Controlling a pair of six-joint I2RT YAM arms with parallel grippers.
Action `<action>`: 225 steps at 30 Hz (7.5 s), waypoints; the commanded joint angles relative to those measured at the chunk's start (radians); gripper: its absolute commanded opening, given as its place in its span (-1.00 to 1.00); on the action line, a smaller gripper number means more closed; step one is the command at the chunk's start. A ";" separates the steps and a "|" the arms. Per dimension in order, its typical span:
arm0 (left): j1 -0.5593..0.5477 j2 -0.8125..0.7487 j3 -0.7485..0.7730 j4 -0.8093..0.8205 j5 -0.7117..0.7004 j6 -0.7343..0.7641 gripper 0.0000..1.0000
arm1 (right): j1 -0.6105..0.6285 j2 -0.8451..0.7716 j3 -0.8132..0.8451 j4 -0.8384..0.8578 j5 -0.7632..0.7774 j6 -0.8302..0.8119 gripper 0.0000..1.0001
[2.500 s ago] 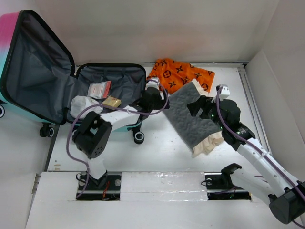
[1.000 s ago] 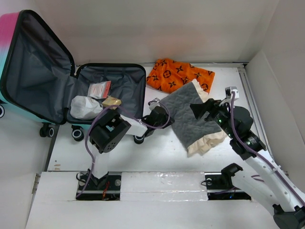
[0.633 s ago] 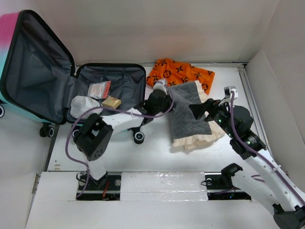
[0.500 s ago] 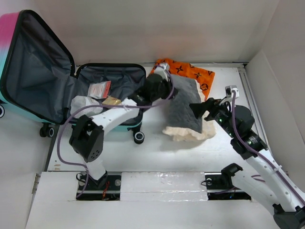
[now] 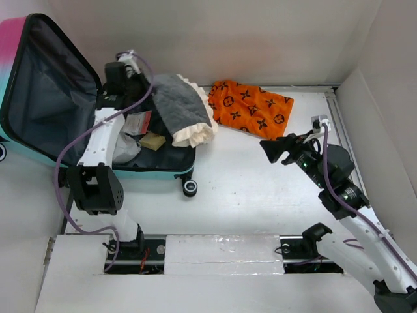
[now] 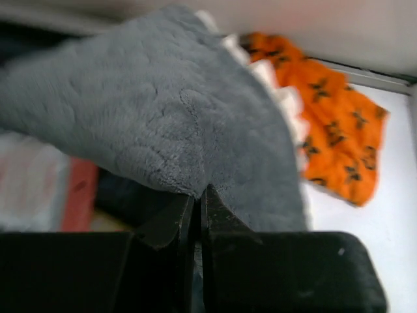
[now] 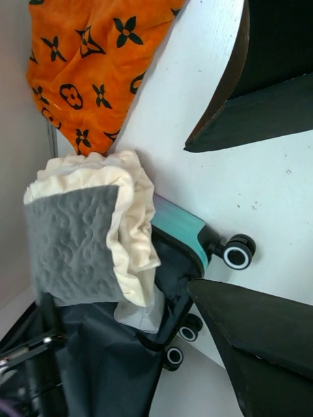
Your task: Pack the luggage
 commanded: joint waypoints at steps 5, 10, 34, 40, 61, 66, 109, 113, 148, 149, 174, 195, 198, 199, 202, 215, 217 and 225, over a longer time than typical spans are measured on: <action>0.239 -0.216 -0.281 0.091 0.014 -0.100 -1.00 | 0.009 -0.026 0.029 0.035 -0.035 -0.016 0.69; 0.303 -0.327 -0.475 0.091 -0.179 -0.123 -1.00 | 0.009 -0.026 0.029 0.035 -0.054 -0.016 0.69; -0.540 -0.331 -0.263 0.171 -0.662 -0.168 0.22 | 0.009 -0.036 0.026 -0.016 0.058 0.005 0.37; -0.628 0.170 -0.012 0.220 -0.556 -0.330 0.24 | 0.009 -0.088 0.136 -0.126 0.172 -0.016 0.59; -0.712 0.925 0.574 0.284 -0.402 -0.567 0.06 | 0.009 -0.062 0.095 -0.117 0.135 -0.016 0.77; -0.721 0.946 0.553 0.304 -0.303 -0.544 -0.93 | 0.009 -0.053 0.084 -0.099 0.135 -0.016 0.77; -0.642 0.326 -0.466 0.524 -0.571 -0.655 0.40 | 0.028 0.035 0.067 -0.036 0.037 -0.024 0.74; -0.632 0.385 -0.400 0.500 -0.591 -0.688 0.30 | 0.028 0.044 0.058 -0.014 0.037 -0.024 0.74; -0.045 -0.103 0.036 0.138 -0.203 -0.066 -1.00 | 0.028 -0.048 0.090 -0.042 -0.003 -0.053 0.74; 0.007 -0.118 0.007 0.152 -0.169 -0.101 -1.00 | 0.028 -0.048 0.090 -0.042 -0.012 -0.053 0.74; 0.286 -0.572 -0.694 0.051 -0.692 -0.465 -0.35 | 0.037 -0.025 0.060 -0.033 -0.138 -0.044 0.74; 0.208 -1.005 -0.533 -0.165 -1.093 -0.194 0.06 | 0.107 0.119 -0.012 0.065 -0.305 -0.074 -0.22; 0.208 -1.048 -0.542 -0.179 -1.154 -0.194 0.08 | 0.132 0.130 -0.012 0.065 -0.319 -0.085 -0.02; 0.208 -1.048 -0.552 -0.179 -1.221 -0.173 0.13 | 0.143 0.130 -0.012 0.065 -0.319 -0.085 0.02; 0.208 -1.016 -0.578 -0.165 -1.404 -0.143 0.31 | 0.164 0.121 -0.023 0.065 -0.319 -0.094 0.10; 0.234 -0.611 -0.336 -0.197 -1.570 -0.090 0.44 | 0.192 0.037 -0.101 0.038 -0.289 -0.094 0.13; 0.245 -0.557 -0.308 -0.243 -1.568 -0.134 0.41 | 0.192 0.026 -0.101 0.029 -0.270 -0.094 0.13; 0.245 -0.480 -0.297 -0.195 -1.635 -0.038 0.16 | 0.201 0.016 -0.112 0.004 -0.243 -0.094 0.13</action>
